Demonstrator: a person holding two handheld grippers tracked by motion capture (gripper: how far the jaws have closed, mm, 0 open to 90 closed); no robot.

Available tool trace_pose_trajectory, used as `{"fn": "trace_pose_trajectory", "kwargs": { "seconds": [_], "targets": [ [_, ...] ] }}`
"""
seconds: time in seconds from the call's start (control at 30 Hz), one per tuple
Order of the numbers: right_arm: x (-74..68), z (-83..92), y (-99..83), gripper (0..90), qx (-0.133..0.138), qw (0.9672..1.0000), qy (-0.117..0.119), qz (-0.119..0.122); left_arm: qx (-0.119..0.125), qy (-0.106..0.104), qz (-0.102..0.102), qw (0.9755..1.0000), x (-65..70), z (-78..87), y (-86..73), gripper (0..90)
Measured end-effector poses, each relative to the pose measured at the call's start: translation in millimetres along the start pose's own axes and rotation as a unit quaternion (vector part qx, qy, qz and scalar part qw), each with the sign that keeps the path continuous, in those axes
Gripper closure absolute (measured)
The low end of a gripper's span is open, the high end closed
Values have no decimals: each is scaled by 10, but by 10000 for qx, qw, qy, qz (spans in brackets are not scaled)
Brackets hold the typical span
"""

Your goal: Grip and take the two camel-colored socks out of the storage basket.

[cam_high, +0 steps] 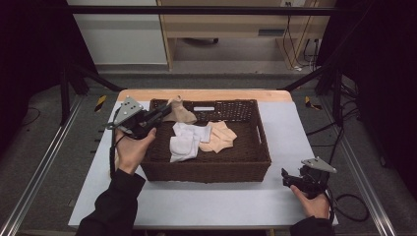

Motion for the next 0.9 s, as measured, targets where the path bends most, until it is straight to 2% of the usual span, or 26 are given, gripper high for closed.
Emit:
{"fn": "trace_pose_trajectory", "kwargs": {
  "seconds": [0.4,0.6,0.9],
  "targets": [
    [1,-5,-5,49,-12,10000,-14,9,374,311,15,9988,-156,582,171,850],
    [0,-6,-8,49,-33,10000,-20,1,518,570,90,9970,-308,916,177,850],
    [-5,-6,-12,50,-53,10000,-17,-15,580,866,174,9944,-463,1264,94,850]
  ]
}}
Point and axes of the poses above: each handheld gripper's, and its own axes: z roughly backward along the jaws, y roughly out of its top, x roughly to its right, the point moved 8 cm from there along -z, roughly forward along the jaws, and after that the axes turned 15 degrees about -y, right-handed, at the moved point
